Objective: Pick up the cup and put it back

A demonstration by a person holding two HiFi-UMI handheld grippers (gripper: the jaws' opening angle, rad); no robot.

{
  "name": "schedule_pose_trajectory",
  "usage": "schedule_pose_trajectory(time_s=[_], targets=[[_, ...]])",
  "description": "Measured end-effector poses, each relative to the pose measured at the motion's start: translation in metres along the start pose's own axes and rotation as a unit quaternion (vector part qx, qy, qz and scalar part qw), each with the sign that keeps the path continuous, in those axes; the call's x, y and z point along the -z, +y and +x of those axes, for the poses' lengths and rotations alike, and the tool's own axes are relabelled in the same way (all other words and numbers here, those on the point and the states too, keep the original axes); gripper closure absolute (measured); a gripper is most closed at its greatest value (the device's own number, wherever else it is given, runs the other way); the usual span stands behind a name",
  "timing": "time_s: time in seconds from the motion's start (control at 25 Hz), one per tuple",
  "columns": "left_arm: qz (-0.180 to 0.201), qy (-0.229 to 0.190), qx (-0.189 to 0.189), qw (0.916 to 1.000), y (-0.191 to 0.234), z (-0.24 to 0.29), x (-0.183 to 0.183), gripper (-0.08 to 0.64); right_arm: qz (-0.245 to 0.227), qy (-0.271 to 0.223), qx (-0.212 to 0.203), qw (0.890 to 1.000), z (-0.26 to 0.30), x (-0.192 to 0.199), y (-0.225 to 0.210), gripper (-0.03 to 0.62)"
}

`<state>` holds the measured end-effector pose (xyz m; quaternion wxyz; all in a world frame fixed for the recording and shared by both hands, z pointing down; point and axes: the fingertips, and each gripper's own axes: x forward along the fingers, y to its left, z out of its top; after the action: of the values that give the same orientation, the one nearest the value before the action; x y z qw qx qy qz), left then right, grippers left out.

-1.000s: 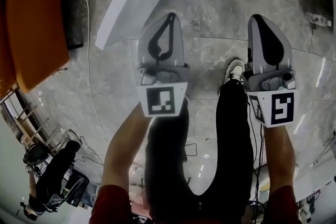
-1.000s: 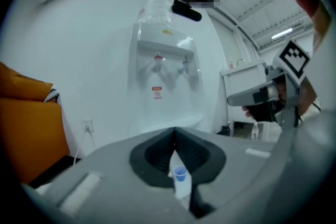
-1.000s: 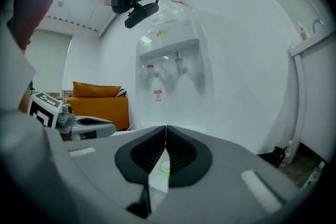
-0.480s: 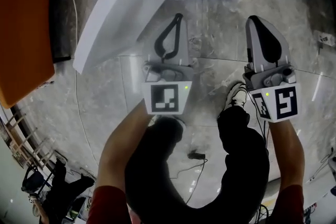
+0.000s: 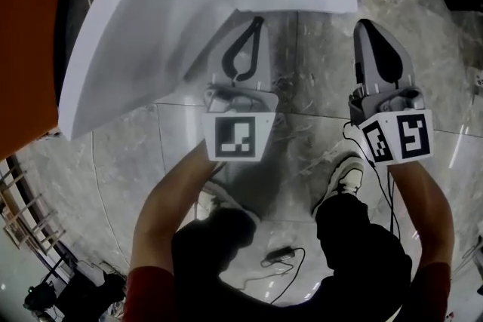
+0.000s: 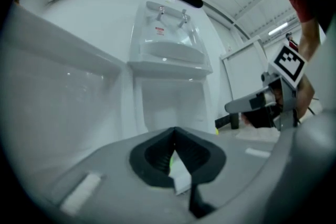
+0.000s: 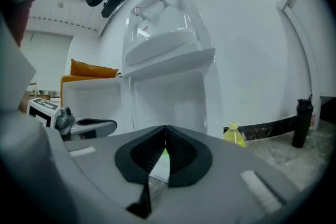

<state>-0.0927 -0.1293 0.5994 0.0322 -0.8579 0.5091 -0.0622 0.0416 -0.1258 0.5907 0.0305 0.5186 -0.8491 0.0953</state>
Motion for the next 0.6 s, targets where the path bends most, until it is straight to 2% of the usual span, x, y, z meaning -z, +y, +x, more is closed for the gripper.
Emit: schedule_pose_trajectory(time_s=[0.12,0.32,0.44,0.6], targets=[[0.014,-0.013,-0.006,0.9998,-0.004,0.012,0.019,0.558,-0.016,-0.014,-0.007,1.000,0.010,0.024,-0.008,0.592],[-0.016,-0.008,-0.025,0.9995,-0.008,0.027,0.053,0.558,-0.035,-0.032,-0.018,0.999,0.013,0.054,-0.013,0.592],[-0.041,-0.003,-0.049,0.9980,-0.004,0.033,0.061,0.559,-0.024,-0.050,-0.015,0.998,0.008,0.057,-0.017,0.592],[-0.032,0.006,-0.067,0.9972,-0.005,0.034,0.060,0.558,-0.046,-0.054,-0.009,0.997,0.007,0.059,-0.017,0.592]])
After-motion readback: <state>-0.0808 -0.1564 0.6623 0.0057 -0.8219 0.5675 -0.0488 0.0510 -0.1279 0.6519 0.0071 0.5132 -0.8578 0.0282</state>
